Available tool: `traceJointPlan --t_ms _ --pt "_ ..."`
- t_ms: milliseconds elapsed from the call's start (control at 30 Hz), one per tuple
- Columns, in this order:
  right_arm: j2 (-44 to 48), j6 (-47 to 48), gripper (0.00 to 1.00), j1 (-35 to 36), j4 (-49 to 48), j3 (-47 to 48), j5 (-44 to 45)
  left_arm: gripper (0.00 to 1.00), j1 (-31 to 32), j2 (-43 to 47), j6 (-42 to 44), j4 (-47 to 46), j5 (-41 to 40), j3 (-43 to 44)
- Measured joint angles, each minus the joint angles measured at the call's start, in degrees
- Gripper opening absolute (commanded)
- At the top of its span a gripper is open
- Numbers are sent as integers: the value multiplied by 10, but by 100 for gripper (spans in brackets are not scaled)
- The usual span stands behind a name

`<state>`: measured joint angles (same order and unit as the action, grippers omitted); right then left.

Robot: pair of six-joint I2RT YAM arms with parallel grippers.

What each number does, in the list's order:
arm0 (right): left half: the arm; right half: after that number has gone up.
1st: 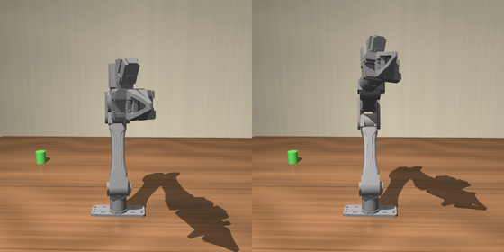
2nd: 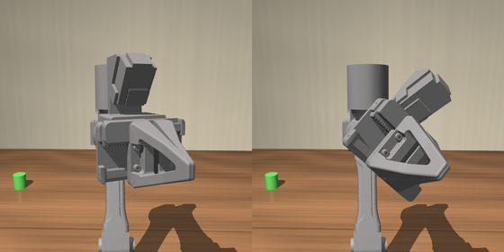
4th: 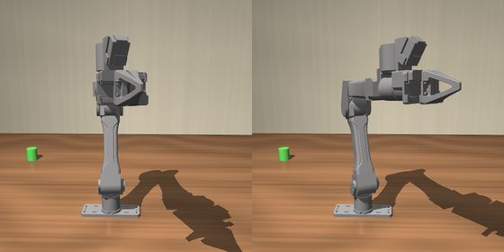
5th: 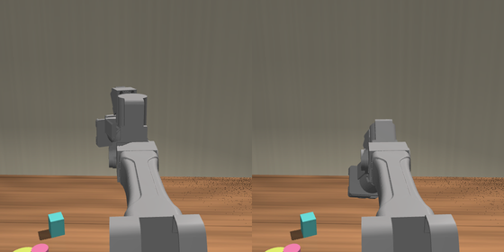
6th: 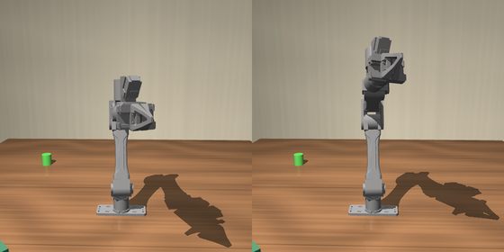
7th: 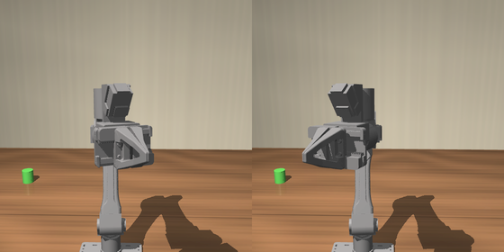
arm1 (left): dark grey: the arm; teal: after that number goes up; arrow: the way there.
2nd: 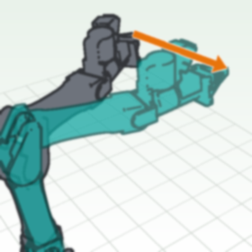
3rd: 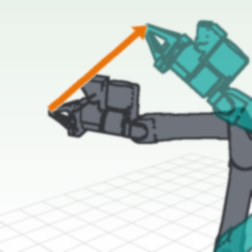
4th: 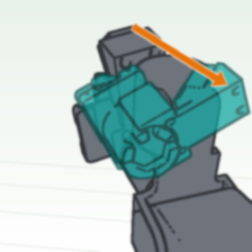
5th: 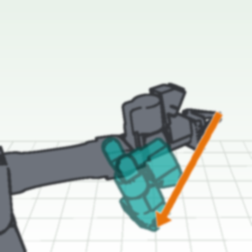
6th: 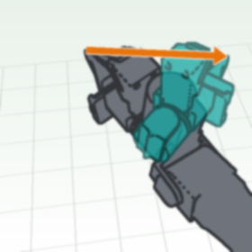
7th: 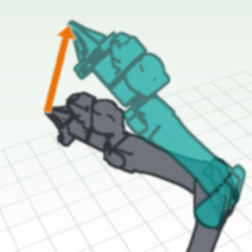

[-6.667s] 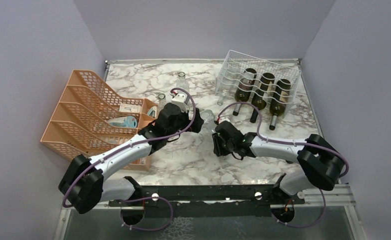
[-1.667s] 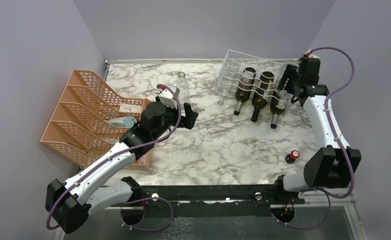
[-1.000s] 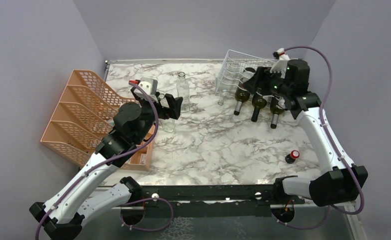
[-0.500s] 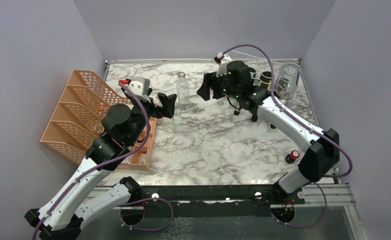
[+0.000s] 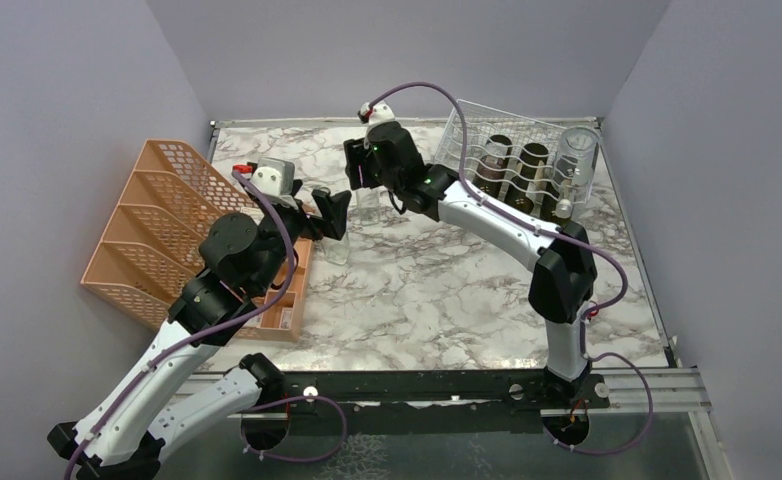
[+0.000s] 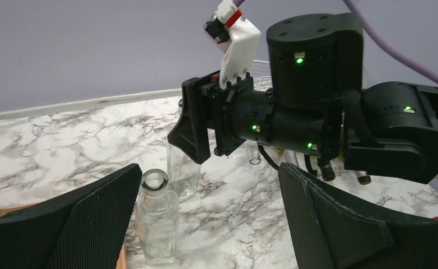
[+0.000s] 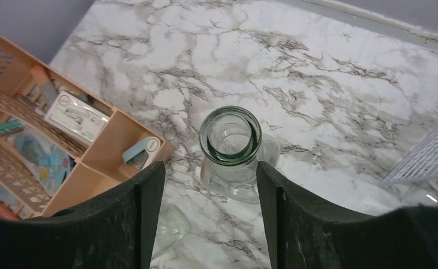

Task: Put the wine bottle on the wine rack

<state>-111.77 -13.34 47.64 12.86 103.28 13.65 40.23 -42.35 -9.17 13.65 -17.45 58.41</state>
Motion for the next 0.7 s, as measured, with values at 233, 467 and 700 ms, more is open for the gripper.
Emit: traceJointPlan --t_ms 233,467,700 --pt "-30 11 50 13 -15 6 66 99 0 7 -4 0 0 -4" --pt "-30 35 49 14 -60 6 100 99 0 4 -8 0 0 -9" --pt "-33 57 17 14 -81 6 107 99 0 -1 -9 0 1 -13"
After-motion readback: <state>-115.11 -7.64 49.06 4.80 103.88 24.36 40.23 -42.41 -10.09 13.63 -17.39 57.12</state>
